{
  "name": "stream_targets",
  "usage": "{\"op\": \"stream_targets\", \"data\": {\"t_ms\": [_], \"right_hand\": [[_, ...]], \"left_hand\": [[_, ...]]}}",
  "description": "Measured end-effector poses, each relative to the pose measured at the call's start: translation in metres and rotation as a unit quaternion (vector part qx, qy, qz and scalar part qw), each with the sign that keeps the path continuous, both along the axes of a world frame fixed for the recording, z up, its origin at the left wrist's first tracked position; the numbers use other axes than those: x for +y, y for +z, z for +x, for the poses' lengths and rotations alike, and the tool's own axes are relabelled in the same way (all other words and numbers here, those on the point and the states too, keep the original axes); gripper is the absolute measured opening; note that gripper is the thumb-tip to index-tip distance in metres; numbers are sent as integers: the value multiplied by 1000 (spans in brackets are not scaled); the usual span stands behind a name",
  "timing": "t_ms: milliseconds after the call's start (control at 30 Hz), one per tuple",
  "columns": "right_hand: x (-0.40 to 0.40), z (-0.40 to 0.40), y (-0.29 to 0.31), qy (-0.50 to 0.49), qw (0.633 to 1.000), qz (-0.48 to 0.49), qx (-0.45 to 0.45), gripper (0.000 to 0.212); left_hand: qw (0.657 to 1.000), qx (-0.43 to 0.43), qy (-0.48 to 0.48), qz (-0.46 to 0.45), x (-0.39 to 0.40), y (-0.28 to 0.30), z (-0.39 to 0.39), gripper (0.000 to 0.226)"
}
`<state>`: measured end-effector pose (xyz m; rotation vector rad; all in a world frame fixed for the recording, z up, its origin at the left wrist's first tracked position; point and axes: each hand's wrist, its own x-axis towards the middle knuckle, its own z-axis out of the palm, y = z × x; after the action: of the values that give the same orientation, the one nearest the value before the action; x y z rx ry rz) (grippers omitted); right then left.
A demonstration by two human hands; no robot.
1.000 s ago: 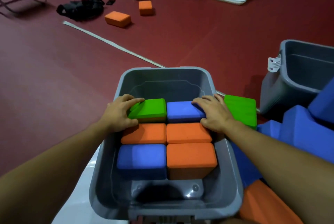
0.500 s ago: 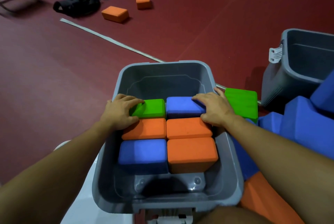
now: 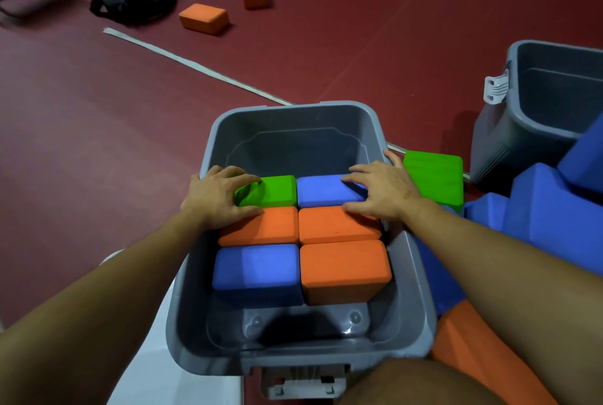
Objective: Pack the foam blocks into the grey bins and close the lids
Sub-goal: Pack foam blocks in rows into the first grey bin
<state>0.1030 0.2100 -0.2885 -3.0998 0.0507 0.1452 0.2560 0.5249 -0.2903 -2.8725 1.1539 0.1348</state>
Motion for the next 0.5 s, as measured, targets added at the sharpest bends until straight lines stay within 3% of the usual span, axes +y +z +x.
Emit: {"op": "stream_targets", "data": {"t_ms": [300,500], "right_hand": [[3,-2,3,-9,1000,-3,14,85],[4,-1,5,-49,996,66,28,81]], "left_hand": [[1000,7,2,22,-2,4,-2,106],[1000,9,-15,23,1,4,-1,105]]}}
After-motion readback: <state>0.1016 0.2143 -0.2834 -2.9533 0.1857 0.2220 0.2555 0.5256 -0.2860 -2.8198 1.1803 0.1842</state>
